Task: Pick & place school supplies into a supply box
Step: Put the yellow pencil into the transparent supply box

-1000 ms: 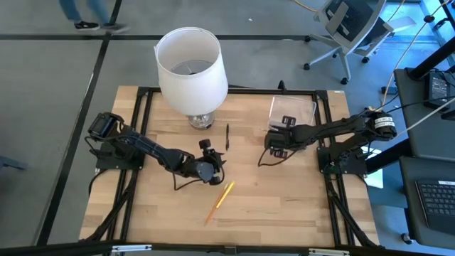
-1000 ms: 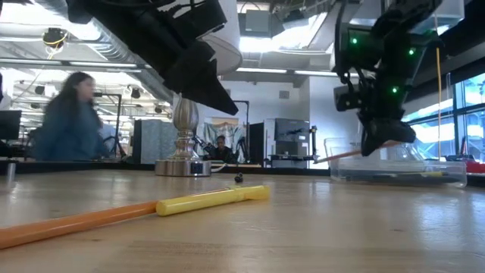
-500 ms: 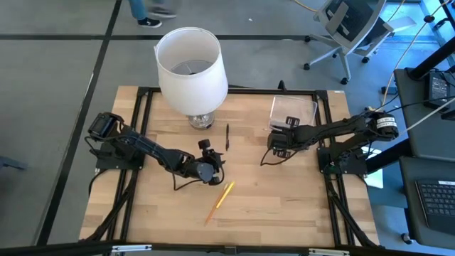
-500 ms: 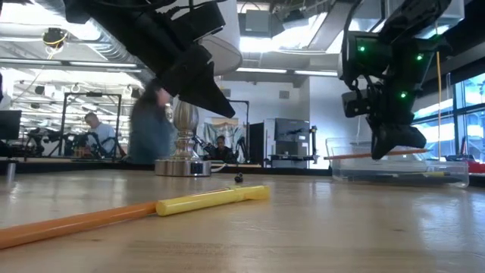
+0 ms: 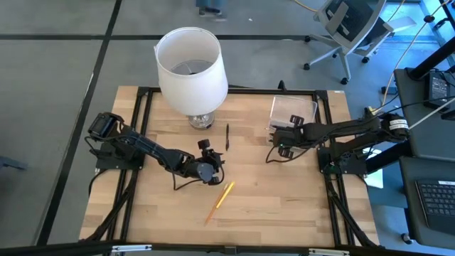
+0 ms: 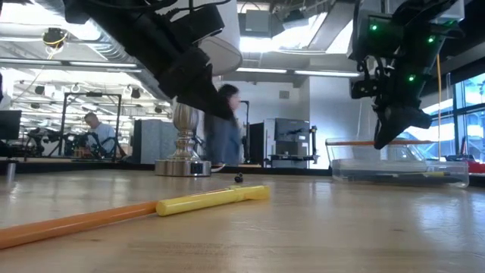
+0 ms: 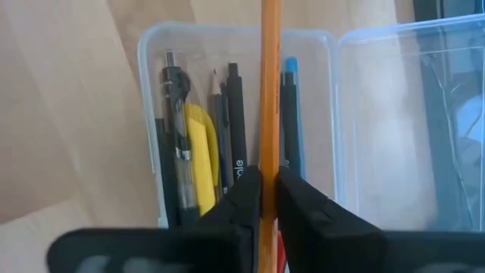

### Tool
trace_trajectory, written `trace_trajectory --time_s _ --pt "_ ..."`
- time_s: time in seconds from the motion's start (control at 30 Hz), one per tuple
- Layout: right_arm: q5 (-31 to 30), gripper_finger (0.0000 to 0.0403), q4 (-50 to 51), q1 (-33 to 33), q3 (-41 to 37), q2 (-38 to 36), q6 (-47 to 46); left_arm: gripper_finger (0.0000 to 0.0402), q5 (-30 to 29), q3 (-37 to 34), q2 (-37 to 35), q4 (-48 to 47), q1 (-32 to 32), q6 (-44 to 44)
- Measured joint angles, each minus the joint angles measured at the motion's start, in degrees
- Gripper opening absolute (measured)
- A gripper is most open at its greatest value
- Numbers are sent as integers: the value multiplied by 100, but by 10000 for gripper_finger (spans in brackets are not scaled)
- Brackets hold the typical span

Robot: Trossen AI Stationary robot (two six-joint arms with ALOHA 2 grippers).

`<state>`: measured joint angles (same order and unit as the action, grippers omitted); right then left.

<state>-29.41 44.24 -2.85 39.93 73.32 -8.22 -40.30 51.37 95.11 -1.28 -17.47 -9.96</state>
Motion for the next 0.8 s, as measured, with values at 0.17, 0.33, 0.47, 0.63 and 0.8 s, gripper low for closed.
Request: trace_trajectory --time_s 0.17,0.33,0.47,0.63,0.8 --pt "3 37 -1 0 -1 0 32 127 131 0 0 -136 0 -133" --pt "4 38 57 -3 -1 0 -204 127 134 0 0 -224 0 -276" --pt "5 39 65 -4 -1 1 -225 127 136 0 0 -232 0 -290" --pt "16 40 158 -4 -1 2 -479 127 136 0 0 -230 0 -299" --pt "25 40 154 -4 -1 2 -477 127 136 0 0 -228 0 -299"
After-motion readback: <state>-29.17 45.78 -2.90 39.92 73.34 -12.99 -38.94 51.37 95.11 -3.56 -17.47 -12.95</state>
